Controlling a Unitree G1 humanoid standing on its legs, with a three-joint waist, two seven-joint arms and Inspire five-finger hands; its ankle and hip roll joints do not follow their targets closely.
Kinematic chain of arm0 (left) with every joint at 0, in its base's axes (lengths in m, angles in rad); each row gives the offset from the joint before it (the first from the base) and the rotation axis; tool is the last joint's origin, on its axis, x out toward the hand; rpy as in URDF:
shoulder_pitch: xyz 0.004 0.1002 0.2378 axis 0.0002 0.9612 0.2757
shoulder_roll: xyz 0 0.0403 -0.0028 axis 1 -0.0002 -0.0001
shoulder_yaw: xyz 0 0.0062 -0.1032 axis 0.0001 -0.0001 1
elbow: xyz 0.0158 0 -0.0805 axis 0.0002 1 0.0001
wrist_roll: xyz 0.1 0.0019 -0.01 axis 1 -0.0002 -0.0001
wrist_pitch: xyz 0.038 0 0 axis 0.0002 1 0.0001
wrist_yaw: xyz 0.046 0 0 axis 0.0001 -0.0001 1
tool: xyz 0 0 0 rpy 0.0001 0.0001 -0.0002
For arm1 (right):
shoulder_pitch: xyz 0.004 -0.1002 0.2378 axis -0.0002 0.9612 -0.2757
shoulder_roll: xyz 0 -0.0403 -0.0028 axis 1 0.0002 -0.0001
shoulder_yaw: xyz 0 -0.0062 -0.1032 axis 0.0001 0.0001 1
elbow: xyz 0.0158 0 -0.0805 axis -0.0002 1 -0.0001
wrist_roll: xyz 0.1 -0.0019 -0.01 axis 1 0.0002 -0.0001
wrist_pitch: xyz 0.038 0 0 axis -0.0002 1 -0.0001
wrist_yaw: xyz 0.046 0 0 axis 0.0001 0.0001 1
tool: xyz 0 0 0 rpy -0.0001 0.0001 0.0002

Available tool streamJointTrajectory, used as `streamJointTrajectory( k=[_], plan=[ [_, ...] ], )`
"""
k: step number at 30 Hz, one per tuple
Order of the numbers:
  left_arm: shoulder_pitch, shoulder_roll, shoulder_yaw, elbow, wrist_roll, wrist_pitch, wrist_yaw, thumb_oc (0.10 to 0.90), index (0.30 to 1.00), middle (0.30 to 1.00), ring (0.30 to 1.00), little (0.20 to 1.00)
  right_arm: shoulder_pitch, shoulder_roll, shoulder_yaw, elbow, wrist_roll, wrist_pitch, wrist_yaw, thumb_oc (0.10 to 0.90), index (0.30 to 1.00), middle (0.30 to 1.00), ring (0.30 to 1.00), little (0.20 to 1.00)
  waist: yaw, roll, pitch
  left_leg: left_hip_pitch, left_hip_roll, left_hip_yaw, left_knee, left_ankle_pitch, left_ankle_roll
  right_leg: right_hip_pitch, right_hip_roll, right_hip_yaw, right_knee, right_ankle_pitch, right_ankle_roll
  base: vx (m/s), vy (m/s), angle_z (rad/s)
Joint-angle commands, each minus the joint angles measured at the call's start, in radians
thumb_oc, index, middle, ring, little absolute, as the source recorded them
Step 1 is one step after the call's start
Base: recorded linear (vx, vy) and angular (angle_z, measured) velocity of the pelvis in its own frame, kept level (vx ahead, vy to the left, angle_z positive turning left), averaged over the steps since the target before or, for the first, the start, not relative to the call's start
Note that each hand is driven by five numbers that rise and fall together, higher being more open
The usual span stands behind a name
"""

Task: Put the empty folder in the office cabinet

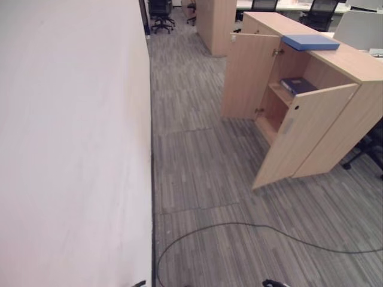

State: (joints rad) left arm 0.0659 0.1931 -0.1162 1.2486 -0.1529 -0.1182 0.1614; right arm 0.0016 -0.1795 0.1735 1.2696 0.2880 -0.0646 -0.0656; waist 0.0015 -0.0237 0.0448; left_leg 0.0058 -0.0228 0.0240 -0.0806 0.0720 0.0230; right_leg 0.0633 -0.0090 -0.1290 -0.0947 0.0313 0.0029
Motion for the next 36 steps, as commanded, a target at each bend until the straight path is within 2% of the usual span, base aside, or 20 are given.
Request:
streamJointTrajectory(
  k=[1, 8, 19, 25, 36],
  plan=[
    [-0.049, -0.018, -0.032, 0.042, 0.034, -0.045, 0.023, 0.800, 0.900, 0.900, 0.900, 0.900, -0.049, -0.005, 0.007, 0.008, 0.034, -0.032, -0.012, 0.800, 0.900, 0.900, 0.900, 0.900, -0.003, 0.002, 0.003, 0.033, 0.021, -0.033, -0.007, -0.120, -0.057, 0.011, -0.033, -0.021, 0.007, -0.091, 0.092, 0.00, 0.000, 0.00],
    [-0.049, -0.028, -0.017, 0.065, -0.023, -0.031, -0.045, 0.800, 0.900, 0.900, 0.900, 0.900, -0.050, -0.012, 0.010, 0.019, 0.028, -0.024, 0.007, 0.800, 0.900, 0.900, 0.900, 0.900, -0.008, 0.009, 0.002, 0.038, 0.023, -0.033, -0.007, -0.123, -0.057, 0.014, -0.034, -0.018, 0.007, -0.091, 0.091, 0.00, 0.000, 0.00],
    [-0.056, -0.038, -0.032, 0.109, 0.002, -0.003, -0.090, 0.800, 0.900, 0.900, 0.900, 0.900, -0.056, -0.022, 0.018, 0.025, -0.006, -0.011, 0.022, 0.800, 0.900, 0.900, 0.900, 0.900, -0.016, 0.018, 0.000, 0.047, 0.024, -0.028, -0.007, -0.128, -0.056, 0.018, -0.033, -0.015, 0.007, -0.091, 0.089, 0.00, 0.000, 0.00],
    [-0.056, -0.039, -0.046, 0.103, 0.032, 0.000, -0.073, 0.800, 0.900, 0.900, 0.900, 0.900, -0.054, -0.031, 0.049, 0.018, -0.103, 0.001, -0.014, 0.800, 0.900, 0.900, 0.900, 0.900, -0.016, 0.020, 0.003, 0.049, 0.024, -0.027, -0.007, -0.129, -0.055, 0.019, -0.031, -0.014, 0.007, -0.092, 0.088, 0.00, 0.000, 0.00],
    [-0.075, -0.030, -0.055, 0.088, 0.042, 0.000, -0.049, 0.800, 0.900, 0.900, 0.900, 0.900, -0.076, -0.044, 0.066, 0.013, -0.132, 0.008, -0.032, 0.800, 0.900, 0.900, 0.900, 0.900, -0.017, 0.023, 0.032, 0.035, 0.020, -0.031, -0.007, -0.125, -0.048, 0.002, -0.031, -0.008, 0.007, -0.084, 0.088, 0.00, 0.000, 0.00]
  ],
)
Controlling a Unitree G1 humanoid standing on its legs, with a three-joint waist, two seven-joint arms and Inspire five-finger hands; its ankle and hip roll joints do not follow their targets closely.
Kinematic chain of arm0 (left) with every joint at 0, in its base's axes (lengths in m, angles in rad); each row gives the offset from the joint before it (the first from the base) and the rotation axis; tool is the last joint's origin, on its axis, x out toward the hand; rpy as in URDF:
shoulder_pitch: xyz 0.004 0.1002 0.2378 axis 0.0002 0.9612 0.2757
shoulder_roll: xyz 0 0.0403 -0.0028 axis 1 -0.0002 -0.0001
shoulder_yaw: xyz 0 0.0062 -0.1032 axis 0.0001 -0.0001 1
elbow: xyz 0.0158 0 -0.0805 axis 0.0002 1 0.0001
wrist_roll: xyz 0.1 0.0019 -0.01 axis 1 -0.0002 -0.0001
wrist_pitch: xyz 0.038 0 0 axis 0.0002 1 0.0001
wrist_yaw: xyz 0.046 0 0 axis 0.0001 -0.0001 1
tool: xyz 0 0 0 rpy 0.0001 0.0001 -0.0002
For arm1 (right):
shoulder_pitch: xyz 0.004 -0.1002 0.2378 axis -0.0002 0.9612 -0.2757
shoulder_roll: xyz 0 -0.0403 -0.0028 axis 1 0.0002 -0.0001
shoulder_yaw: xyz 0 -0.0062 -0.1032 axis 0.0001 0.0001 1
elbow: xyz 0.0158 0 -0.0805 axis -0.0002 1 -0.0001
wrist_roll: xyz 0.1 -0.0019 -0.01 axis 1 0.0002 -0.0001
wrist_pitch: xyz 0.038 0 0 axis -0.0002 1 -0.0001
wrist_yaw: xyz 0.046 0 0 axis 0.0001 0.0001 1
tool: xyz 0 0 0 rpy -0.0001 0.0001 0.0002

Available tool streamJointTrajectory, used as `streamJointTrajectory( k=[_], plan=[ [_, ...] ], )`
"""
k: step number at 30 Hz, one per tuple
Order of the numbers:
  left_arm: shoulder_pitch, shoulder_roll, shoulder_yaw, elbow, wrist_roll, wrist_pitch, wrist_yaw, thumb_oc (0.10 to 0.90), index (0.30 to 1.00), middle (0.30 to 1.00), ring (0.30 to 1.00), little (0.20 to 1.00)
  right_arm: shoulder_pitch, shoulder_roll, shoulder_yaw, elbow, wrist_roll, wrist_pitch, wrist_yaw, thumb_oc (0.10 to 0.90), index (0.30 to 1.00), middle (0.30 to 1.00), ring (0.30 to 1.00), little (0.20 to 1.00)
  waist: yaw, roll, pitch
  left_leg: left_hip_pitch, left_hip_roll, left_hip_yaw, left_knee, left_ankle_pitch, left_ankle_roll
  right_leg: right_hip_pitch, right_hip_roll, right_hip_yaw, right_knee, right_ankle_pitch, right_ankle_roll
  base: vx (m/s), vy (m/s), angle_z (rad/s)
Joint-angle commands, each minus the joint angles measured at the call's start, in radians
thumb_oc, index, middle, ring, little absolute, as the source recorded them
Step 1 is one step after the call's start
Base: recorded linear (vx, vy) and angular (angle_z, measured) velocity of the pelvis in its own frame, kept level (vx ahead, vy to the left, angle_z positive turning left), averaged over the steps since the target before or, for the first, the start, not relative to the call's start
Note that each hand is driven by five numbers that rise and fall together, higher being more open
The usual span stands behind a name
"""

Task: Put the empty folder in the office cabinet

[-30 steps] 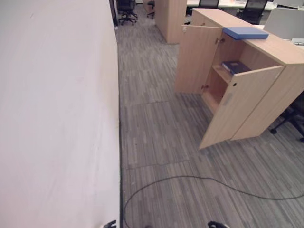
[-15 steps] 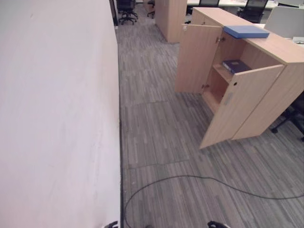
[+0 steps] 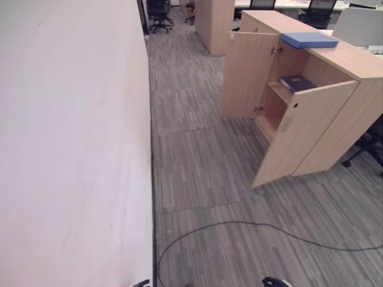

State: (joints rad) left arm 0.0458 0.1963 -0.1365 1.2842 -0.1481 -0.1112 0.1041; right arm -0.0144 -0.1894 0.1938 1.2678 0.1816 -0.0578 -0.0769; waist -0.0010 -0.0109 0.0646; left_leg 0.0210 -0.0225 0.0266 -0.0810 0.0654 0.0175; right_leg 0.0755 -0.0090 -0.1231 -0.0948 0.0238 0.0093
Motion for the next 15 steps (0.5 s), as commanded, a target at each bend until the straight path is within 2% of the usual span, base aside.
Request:
streamJointTrajectory(
  k=[1, 8, 15],
  plan=[
    [-0.057, -0.032, -0.036, 0.052, 0.035, -0.007, 0.007, 0.800, 0.900, 0.900, 0.900, 0.900, -0.063, -0.036, 0.048, 0.014, -0.026, 0.002, -0.018, 0.800, 0.900, 0.900, 0.900, 0.900, -0.016, 0.011, 0.017, 0.017, 0.019, -0.033, -0.006, -0.116, -0.041, -0.013, -0.030, -0.012, 0.008, -0.075, 0.080, 0.00, 0.000, 0.00],
    [-0.075, -0.026, -0.051, 0.048, 0.029, -0.006, 0.000, 0.800, 0.900, 0.900, 0.900, 0.900, -0.084, -0.048, 0.054, 0.020, -0.015, 0.008, -0.007, 0.800, 0.900, 0.900, 0.900, 0.900, -0.018, 0.018, 0.050, -0.002, 0.013, -0.036, -0.006, -0.112, -0.032, -0.029, -0.025, -0.012, 0.008, -0.076, 0.064, 0.08, -0.027, -0.05],
    [-0.082, -0.026, -0.050, 0.040, 0.014, -0.009, -0.004, 0.800, 0.900, 0.900, 0.900, 0.900, -0.076, -0.051, 0.041, 0.028, 0.009, 0.002, 0.003, 0.800, 0.900, 0.900, 0.900, 0.900, -0.018, 0.016, 0.052, 0.005, 0.022, -0.035, -0.006, -0.121, -0.034, -0.028, -0.013, -0.017, 0.008, -0.097, 0.052, 0.12, -0.056, -0.04]
  ],
)
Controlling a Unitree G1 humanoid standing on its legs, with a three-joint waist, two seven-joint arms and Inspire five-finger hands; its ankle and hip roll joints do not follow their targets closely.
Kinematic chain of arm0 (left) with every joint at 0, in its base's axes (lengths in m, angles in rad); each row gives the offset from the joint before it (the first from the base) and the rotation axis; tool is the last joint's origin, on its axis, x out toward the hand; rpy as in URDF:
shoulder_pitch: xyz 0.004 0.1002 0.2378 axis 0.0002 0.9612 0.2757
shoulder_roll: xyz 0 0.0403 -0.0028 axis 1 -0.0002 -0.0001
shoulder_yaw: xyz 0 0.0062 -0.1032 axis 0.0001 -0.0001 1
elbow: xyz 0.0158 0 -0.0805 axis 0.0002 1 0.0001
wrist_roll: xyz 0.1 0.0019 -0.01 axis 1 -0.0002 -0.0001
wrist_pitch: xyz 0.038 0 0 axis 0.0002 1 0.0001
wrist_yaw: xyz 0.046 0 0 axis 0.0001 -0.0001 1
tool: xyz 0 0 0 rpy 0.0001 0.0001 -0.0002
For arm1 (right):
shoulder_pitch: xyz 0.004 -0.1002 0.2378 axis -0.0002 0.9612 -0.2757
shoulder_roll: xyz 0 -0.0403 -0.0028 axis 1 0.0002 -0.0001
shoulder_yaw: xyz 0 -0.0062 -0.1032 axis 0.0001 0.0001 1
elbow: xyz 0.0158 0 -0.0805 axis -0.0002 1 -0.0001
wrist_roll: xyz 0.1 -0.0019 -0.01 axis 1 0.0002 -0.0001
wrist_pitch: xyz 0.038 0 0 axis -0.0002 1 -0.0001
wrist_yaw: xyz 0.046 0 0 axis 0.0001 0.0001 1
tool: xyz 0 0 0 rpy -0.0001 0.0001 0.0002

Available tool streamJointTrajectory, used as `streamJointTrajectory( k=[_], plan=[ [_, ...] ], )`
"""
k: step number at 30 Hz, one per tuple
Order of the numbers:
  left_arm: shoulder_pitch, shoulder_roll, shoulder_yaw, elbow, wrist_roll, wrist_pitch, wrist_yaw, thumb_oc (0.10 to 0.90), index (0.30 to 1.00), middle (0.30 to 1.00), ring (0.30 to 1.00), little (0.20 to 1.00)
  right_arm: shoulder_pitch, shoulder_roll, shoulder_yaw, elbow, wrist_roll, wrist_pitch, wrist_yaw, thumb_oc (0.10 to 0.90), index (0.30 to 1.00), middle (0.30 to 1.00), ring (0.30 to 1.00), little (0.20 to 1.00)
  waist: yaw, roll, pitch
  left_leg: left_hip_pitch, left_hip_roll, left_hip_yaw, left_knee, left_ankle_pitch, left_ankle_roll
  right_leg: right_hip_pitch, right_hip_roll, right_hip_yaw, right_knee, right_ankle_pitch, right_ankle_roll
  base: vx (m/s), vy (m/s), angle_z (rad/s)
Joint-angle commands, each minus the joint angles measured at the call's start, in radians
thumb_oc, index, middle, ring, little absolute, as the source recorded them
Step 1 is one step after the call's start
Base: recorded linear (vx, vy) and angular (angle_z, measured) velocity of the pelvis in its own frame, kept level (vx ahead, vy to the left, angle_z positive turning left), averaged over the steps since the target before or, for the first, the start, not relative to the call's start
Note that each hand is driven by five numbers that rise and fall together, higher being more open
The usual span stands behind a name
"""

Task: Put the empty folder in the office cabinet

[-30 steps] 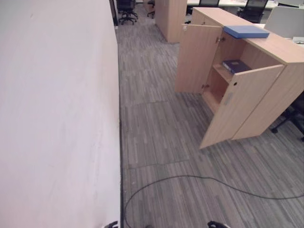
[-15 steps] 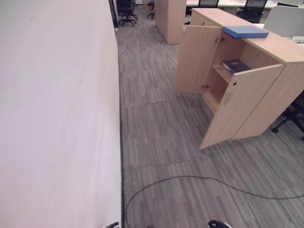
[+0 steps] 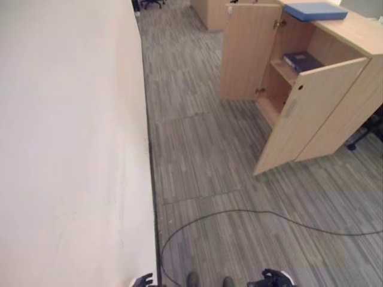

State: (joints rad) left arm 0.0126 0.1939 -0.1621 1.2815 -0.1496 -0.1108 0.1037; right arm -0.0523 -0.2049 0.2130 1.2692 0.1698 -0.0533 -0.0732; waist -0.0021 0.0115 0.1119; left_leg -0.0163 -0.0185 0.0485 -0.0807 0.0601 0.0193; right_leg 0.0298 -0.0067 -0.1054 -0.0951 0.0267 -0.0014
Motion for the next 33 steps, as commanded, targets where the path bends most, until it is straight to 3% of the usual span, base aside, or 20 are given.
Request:
streamJointTrajectory(
  k=[1, 25, 33],
  plan=[
    [-0.049, -0.024, -0.025, 0.042, 0.015, -0.009, -0.003, 0.800, 0.900, 0.900, 0.900, 0.900, -0.038, -0.036, 0.022, 0.026, 0.021, -0.002, -0.001, 0.800, 0.900, 0.900, 0.900, 0.900, -0.017, -0.006, 0.005, 0.042, 0.018, -0.057, -0.007, -0.116, -0.036, 0.018, -0.016, -0.034, 0.008, -0.100, 0.063, 0.07, -0.040, 0.00],
    [-0.022, -0.031, -0.033, 0.016, 0.016, -0.015, -0.016, 0.800, 0.900, 0.900, 0.900, 0.900, 0.005, -0.033, 0.012, 0.041, 0.005, -0.004, 0.010, 0.800, 0.900, 0.900, 0.900, 0.900, -0.007, -0.012, -0.025, 0.118, 0.012, -0.057, -0.007, -0.177, -0.029, 0.104, -0.016, -0.051, 0.011, -0.147, 0.064, 0.08, -0.007, 0.03],
    [-0.023, -0.026, -0.023, 0.020, 0.010, -0.011, -0.013, 0.800, 0.900, 0.900, 0.900, 0.900, 0.011, -0.032, 0.011, 0.040, 0.007, 0.000, 0.016, 0.800, 0.900, 0.900, 0.900, 0.900, -0.002, -0.018, -0.018, 0.131, 0.024, -0.051, -0.007, -0.184, -0.026, 0.083, -0.011, -0.031, 0.059, -0.173, 0.052, 0.03, -0.021, -0.02]
  ],
)
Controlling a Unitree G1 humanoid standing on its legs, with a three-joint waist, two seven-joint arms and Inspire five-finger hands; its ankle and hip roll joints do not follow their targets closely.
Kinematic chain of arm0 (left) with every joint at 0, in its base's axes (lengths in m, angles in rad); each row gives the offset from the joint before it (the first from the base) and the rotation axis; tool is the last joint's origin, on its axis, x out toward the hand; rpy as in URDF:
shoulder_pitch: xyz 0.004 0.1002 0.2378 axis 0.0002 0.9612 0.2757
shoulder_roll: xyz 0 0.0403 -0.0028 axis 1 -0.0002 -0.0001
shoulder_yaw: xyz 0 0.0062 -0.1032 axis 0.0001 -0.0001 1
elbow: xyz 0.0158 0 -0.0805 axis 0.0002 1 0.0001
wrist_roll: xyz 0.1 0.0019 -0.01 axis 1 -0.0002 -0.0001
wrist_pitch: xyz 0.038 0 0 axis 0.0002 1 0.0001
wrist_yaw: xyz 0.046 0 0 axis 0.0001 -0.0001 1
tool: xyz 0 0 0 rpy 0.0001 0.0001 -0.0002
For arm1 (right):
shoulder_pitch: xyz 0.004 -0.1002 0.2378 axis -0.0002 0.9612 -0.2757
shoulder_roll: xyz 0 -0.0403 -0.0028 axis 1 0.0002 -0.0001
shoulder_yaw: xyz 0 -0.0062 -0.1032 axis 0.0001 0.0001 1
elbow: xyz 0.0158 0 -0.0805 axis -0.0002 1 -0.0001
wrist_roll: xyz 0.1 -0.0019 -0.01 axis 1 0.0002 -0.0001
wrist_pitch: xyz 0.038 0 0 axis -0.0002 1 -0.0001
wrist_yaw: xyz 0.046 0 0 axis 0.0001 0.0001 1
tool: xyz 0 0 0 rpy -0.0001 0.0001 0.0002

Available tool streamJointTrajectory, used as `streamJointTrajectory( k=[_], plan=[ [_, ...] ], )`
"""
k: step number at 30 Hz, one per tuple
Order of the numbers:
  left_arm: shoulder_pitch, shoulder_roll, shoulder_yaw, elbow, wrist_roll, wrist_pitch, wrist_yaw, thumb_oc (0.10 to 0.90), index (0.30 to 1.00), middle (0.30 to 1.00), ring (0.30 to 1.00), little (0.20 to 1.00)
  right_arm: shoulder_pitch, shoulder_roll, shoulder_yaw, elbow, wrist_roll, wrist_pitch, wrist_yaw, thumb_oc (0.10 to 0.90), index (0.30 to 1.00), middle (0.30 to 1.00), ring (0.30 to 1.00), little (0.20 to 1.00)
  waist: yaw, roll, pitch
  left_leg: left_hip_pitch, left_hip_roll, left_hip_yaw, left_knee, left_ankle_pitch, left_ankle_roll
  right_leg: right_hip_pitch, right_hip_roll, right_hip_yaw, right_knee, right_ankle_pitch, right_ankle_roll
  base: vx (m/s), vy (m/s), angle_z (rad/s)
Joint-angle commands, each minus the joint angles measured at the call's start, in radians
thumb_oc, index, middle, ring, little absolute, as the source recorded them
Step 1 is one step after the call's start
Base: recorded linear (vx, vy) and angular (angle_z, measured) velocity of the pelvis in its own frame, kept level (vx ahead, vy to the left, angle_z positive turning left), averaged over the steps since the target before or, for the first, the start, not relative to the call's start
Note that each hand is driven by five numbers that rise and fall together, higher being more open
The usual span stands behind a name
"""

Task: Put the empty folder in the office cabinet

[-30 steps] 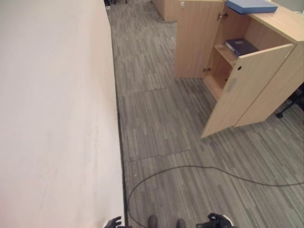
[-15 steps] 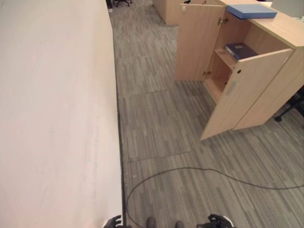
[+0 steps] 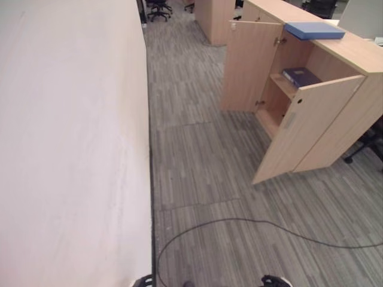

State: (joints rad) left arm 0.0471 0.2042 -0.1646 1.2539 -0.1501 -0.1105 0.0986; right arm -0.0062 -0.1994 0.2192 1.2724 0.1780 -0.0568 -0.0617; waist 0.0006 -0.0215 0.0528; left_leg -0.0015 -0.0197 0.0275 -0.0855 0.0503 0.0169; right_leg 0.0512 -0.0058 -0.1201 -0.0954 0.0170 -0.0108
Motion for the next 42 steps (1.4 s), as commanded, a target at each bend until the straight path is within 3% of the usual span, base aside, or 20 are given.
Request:
streamJointTrajectory(
  k=[1, 4, 5, 7, 13, 17, 20, 22, 23, 24, 25, 26, 27, 29, 31, 33, 36, 37, 38, 42],
  plan=[
    [-0.062, -0.031, -0.018, 0.039, -0.007, -0.011, -0.010, 0.800, 0.900, 0.900, 0.900, 0.900, -0.040, -0.042, 0.009, 0.038, -0.004, 0.004, 0.004, 0.800, 0.900, 0.900, 0.900, 0.900, 0.005, -0.003, 0.070, 0.034, 0.018, -0.018, 0.147, -0.191, -0.029, 0.062, -0.020, -0.010, 0.069, -0.173, 0.049, -0.05, -0.036, -0.04],
    [-0.073, -0.029, -0.022, 0.026, -0.015, -0.016, -0.006, 0.800, 0.900, 0.900, 0.900, 0.900, -0.052, -0.052, 0.014, 0.040, -0.007, 0.005, -0.003, 0.800, 0.900, 0.900, 0.900, 0.900, 0.018, -0.016, 0.097, -0.065, 0.002, -0.015, 0.281, -0.194, -0.036, 0.066, -0.025, -0.013, 0.064, -0.172, 0.042, -0.09, -0.042, 0.05],
    [-0.074, -0.029, -0.021, 0.025, -0.025, -0.017, -0.002, 0.800, 0.900, 0.900, 0.900, 0.900, -0.063, -0.063, 0.011, 0.034, 0.004, 0.004, -0.007, 0.800, 0.900, 0.900, 0.900, 0.900, 0.030, -0.029, 0.110, -0.155, -0.008, -0.031, 0.325, -0.195, -0.028, 0.068, -0.035, -0.016, 0.062, -0.174, 0.044, -0.01, -0.023, 0.03],
    [-0.074, -0.029, -0.016, 0.031, -0.029, -0.016, -0.003, 0.800, 0.900, 0.900, 0.900, 0.900, -0.068, -0.066, 0.010, 0.031, 0.007, 0.003, -0.008, 0.800, 0.900, 0.900, 0.900, 0.900, 0.033, -0.034, 0.106, -0.180, -0.010, -0.039, 0.310, -0.192, -0.025, 0.067, -0.037, -0.017, 0.060, -0.176, 0.046, 0.07, 0.000, 0.01],
    [-0.066, -0.028, 0.004, 0.044, -0.066, -0.014, 0.004, 0.800, 0.900, 0.900, 0.900, 0.900, -0.072, -0.072, -0.002, 0.036, 0.020, 0.012, -0.018, 0.800, 0.900, 0.900, 0.900, 0.900, 0.055, -0.031, 0.116, -0.328, 0.031, -0.055, 0.167, -0.016, -0.052, 0.108, -0.034, -0.001, 0.050, -0.206, 0.058, 0.16, 0.079, 0.03],
    [-0.043, -0.023, 0.014, 0.042, -0.057, -0.012, 0.008, 0.800, 0.900, 0.900, 0.900, 0.900, -0.049, -0.066, -0.021, 0.048, 0.003, 0.022, -0.016, 0.800, 0.900, 0.900, 0.900, 0.900, 0.063, -0.027, 0.107, -0.326, 0.041, -0.030, 0.147, 0.012, -0.045, 0.142, -0.060, 0.013, 0.066, -0.221, 0.076, 0.30, 0.172, -0.11],
    [-0.044, -0.014, 0.016, 0.044, -0.050, -0.012, 0.008, 0.800, 0.900, 0.900, 0.900, 0.900, -0.050, -0.062, -0.021, 0.050, -0.005, 0.024, -0.011, 0.800, 0.900, 0.900, 0.900, 0.900, 0.066, -0.032, 0.101, -0.343, 0.028, -0.012, 0.185, -0.009, -0.034, 0.123, -0.092, 0.016, 0.094, -0.214, 0.090, 0.19, 0.170, -0.02],
    [-0.042, -0.001, 0.029, 0.043, -0.051, -0.012, 0.009, 0.800, 0.900, 0.900, 0.900, 0.900, -0.065, -0.063, -0.017, 0.048, -0.017, 0.023, -0.003, 0.800, 0.900, 0.900, 0.900, 0.900, 0.094, -0.036, 0.093, -0.350, 0.006, 0.033, 0.234, -0.064, 0.001, 0.081, -0.149, -0.004, 0.180, -0.148, 0.135, 0.21, 0.235, -0.30],
    [-0.043, -0.002, 0.029, 0.043, -0.051, -0.012, 0.009, 0.800, 0.900, 0.900, 0.900, 0.900, -0.065, -0.063, -0.017, 0.048, -0.017, 0.023, -0.003, 0.800, 0.900, 0.900, 0.900, 0.900, 0.094, -0.035, 0.091, -0.353, 0.007, 0.033, 0.234, -0.063, 0.001, 0.078, -0.148, -0.004, 0.179, -0.147, 0.134, 0.25, 0.322, -0.49],
    [-0.038, 0.006, 0.034, 0.039, -0.050, -0.010, 0.011, 0.800, 0.900, 0.900, 0.900, 0.900, -0.076, -0.068, -0.023, 0.033, -0.011, 0.021, -0.006, 0.800, 0.900, 0.900, 0.900, 0.900, 0.105, -0.026, 0.094, -0.316, -0.016, 0.056, 0.225, -0.092, 0.032, 0.016, -0.199, -0.038, 0.317, -0.028, 0.150, 0.20, 0.280, -0.41],
    [-0.039, 0.008, 0.033, 0.037, -0.050, -0.009, 0.012, 0.800, 0.900, 0.900, 0.900, 0.900, -0.082, -0.071, -0.027, 0.025, -0.006, 0.021, -0.009, 0.800, 0.900, 0.900, 0.900, 0.900, 0.098, -0.016, 0.100, -0.289, -0.025, 0.061, 0.215, -0.101, 0.049, -0.016, -0.219, -0.046, 0.406, 0.026, 0.144, 0.20, 0.281, -0.52],
    [-0.039, 0.008, 0.033, 0.037, -0.050, -0.009, 0.012, 0.800, 0.900, 0.900, 0.900, 0.900, -0.082, -0.071, -0.027, 0.025, -0.006, 0.021, -0.009, 0.800, 0.900, 0.900, 0.900, 0.900, 0.099, -0.016, 0.100, -0.289, -0.025, 0.062, 0.215, -0.101, 0.049, -0.016, -0.219, -0.046, 0.406, 0.026, 0.144, 0.13, 0.220, -0.38],
    [-0.039, 0.012, 0.030, 0.035, -0.049, -0.008, 0.013, 0.800, 0.900, 0.900, 0.900, 0.900, -0.087, -0.074, -0.031, 0.016, 0.000, 0.020, -0.013, 0.800, 0.900, 0.900, 0.900, 0.900, 0.087, -0.001, 0.113, -0.261, -0.031, 0.067, 0.208, -0.111, 0.064, -0.054, -0.237, -0.063, 0.493, 0.069, 0.136, 0.18, 0.238, -0.18],
    [-0.033, 0.020, 0.033, 0.032, -0.050, -0.003, 0.015, 0.800, 0.900, 0.900, 0.900, 0.900, -0.088, -0.071, -0.033, 0.001, 0.006, 0.019, -0.017, 0.800, 0.900, 0.900, 0.900, 0.900, 0.068, 0.026, 0.139, -0.178, -0.046, 0.063, 0.185, -0.145, 0.084, -0.119, -0.277, -0.089, 0.637, 0.078, 0.128, 0.31, 0.303, 0.21],
    [-0.032, 0.026, 0.039, 0.023, -0.059, -0.010, 0.017, 0.800, 0.900, 0.900, 0.900, 0.900, -0.091, -0.070, -0.025, -0.016, 0.013, 0.016, -0.021, 0.800, 0.900, 0.900, 0.900, 0.900, 0.047, 0.058, 0.175, -0.095, -0.033, 0.048, 0.141, -0.149, 0.079, -0.211, -0.246, -0.127, 0.618, -0.029, 0.099, 0.30, 0.112, 0.21],
    [-0.035, 0.024, 0.047, 0.026, -0.066, -0.010, 0.017, 0.800, 0.900, 0.900, 0.900, 0.900, -0.094, -0.069, -0.039, -0.025, 0.040, 0.013, -0.023, 0.800, 0.900, 0.900, 0.900, 0.900, 0.036, 0.068, 0.195, -0.054, -0.024, 0.039, 0.120, -0.156, 0.070, -0.245, -0.233, -0.157, 0.527, -0.057, 0.101, 0.21, -0.044, -0.02],
    [-0.027, 0.009, 0.055, 0.045, -0.063, -0.011, 0.017, 0.800, 0.900, 0.900, 0.900, 0.900, -0.101, -0.071, -0.068, -0.024, 0.068, 0.012, -0.030, 0.800, 0.900, 0.900, 0.900, 0.900, 0.013, 0.072, 0.214, -0.011, -0.019, 0.024, 0.096, -0.156, 0.052, -0.305, -0.215, -0.144, 0.300, 0.006, 0.124, 0.20, -0.097, 0.02],
    [-0.027, 0.009, 0.055, 0.045, -0.063, -0.011, 0.017, 0.800, 0.900, 0.900, 0.900, 0.900, -0.101, -0.071, -0.068, -0.024, 0.068, 0.012, -0.030, 0.800, 0.900, 0.900, 0.900, 0.900, 0.012, 0.073, 0.214, -0.009, -0.018, 0.024, 0.096, -0.156, 0.052, -0.302, -0.213, -0.145, 0.297, 0.007, 0.124, 0.30, -0.135, 0.04],
    [-0.014, 0.005, 0.064, 0.059, -0.052, -0.010, 0.014, 0.800, 0.900, 0.900, 0.900, 0.900, -0.096, -0.075, -0.071, -0.026, 0.059, 0.017, -0.024, 0.800, 0.900, 0.900, 0.900, 0.900, -0.002, 0.066, 0.215, 0.035, -0.018, 0.007, 0.075, -0.169, 0.040, -0.317, -0.193, -0.088, 0.177, 0.053, 0.150, 0.23, -0.090, 0.06],
    [-0.009, 0.007, 0.079, 0.080, -0.033, -0.009, 0.009, 0.800, 0.900, 0.900, 0.900, 0.900, -0.081, -0.078, -0.079, -0.022, 0.045, 0.020, -0.016, 0.800, 0.900, 0.900, 0.900, 0.900, -0.009, 0.050, 0.209, 0.081, -0.022, -0.029, 0.064, -0.197, 0.028, -0.322, -0.185, -0.033, 0.095, 0.094, 0.168, 0.36, -0.165, 0.30]
  ],
)
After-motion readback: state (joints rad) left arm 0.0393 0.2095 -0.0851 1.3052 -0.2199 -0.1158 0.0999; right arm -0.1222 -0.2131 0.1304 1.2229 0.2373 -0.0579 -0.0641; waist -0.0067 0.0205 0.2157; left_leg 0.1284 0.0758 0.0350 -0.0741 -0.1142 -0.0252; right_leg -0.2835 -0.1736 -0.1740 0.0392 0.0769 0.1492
